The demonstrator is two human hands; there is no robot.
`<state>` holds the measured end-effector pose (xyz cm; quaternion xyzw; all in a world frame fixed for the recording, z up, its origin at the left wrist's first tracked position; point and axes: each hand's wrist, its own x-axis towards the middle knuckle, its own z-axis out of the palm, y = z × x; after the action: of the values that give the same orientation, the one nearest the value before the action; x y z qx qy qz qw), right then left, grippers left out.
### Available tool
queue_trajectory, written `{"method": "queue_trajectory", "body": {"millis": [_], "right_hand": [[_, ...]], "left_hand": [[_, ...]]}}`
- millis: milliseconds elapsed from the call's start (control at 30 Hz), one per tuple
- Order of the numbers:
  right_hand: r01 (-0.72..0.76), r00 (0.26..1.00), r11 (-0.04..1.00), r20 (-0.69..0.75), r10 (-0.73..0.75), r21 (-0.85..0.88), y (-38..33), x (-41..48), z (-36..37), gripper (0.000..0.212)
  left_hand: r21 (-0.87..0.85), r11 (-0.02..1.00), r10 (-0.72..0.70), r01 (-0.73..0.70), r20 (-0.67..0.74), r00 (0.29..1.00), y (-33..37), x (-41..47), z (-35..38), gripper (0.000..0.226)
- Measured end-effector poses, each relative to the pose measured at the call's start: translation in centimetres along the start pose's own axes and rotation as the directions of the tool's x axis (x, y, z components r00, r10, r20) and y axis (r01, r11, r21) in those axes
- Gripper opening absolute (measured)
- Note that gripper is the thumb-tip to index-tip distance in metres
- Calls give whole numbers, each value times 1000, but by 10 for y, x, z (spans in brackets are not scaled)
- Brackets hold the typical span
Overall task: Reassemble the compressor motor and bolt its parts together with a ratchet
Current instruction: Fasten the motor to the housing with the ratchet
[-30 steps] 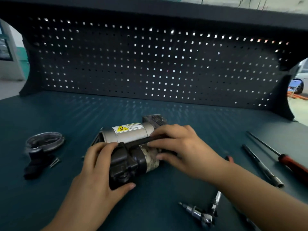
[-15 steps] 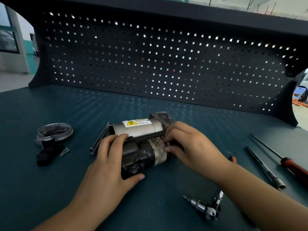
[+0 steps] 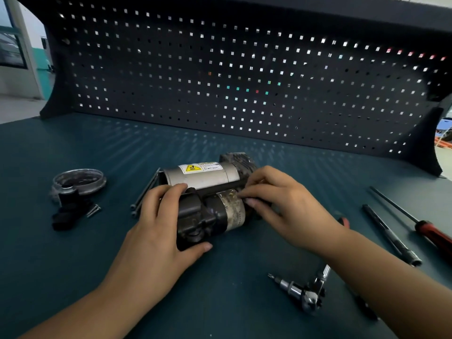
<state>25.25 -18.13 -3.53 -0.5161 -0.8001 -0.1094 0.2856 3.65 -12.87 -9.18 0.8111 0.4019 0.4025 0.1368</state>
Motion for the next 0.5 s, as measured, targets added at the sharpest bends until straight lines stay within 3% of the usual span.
{"method": "queue_trajectory", "body": {"millis": [133,333,500], "right_hand": [[-57,998,998,-19,57,38,-1,0,1,21],[-19,999,1000,-47,20,22,-1,1,3,12],[9,999,1000,-43,-10,-17,-2,0,3,23]], "left_hand": [[6,1000,4,-4,-3,1000,0,-1,0,91],[4,1000,7,-7,-4,1000,0,-1,0,91],[-2,1000,19,-19,-1,1000,-1,0,1,90]]}}
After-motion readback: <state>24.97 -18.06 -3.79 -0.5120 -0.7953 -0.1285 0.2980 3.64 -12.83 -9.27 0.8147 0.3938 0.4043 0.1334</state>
